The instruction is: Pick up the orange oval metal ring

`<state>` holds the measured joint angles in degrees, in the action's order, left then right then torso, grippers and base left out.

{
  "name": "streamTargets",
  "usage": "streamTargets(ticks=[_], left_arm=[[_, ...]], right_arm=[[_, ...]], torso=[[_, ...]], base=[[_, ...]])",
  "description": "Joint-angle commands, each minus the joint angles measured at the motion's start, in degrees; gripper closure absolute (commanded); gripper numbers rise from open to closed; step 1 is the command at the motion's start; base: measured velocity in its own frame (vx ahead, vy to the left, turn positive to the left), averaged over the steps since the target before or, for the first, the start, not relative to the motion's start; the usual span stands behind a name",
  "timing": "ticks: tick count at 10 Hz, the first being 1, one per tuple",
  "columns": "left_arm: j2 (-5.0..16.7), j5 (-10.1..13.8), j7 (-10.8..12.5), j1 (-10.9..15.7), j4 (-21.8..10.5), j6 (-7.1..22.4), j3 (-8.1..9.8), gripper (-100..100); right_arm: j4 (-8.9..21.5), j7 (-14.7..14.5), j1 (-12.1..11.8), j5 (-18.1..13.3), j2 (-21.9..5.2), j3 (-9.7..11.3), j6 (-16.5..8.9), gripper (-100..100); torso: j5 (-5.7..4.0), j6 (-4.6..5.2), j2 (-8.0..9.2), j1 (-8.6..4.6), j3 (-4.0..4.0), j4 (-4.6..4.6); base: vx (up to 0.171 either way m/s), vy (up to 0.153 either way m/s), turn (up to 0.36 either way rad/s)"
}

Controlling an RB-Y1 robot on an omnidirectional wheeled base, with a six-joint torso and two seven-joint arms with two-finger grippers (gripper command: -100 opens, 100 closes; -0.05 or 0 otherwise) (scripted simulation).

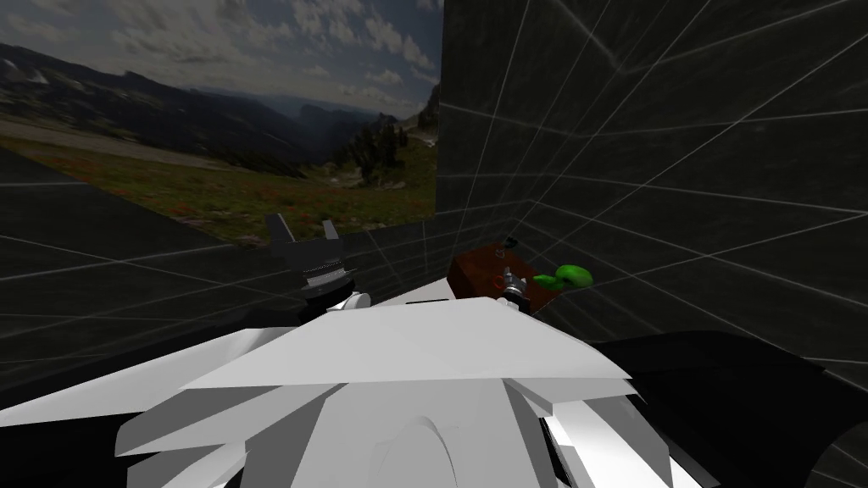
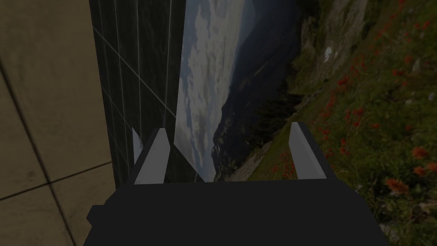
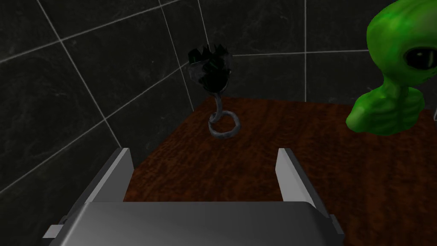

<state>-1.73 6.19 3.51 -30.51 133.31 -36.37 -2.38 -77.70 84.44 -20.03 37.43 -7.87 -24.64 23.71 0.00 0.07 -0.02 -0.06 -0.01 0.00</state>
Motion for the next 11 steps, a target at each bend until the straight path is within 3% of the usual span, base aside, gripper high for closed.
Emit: streamTargets(ticks=[1,6,11], left_arm=[[0.00,0.00,0.00,0.00,0.00,0.00,0.00,0],[0.00,0.00,0.00,-0.01,0.00,0.00,0.01,0],[0.00,0.00,0.00,-0.01,0.00,0.00,0.01,0]], right_arm=[[0.89,2.59,0.15,0.75,0.40,-0.48,-0.17,-100],[7.12,11.31,1.07,5.30,1.36,-3.40,-0.74,-100],[10.83,18.88,1.64,7.90,2.06,-5.16,-1.13,-100]], torso=[[0.00,0.00,0.00,0.00,0.00,0.00],[-0.01,0.03,-0.04,-0.04,-0.03,-0.01],[-0.01,0.02,-0.05,-0.06,-0.03,-0.01]], base=[[0.018,-0.005,0.117],[0.027,-0.011,0.126],[0.025,-0.019,0.085]])
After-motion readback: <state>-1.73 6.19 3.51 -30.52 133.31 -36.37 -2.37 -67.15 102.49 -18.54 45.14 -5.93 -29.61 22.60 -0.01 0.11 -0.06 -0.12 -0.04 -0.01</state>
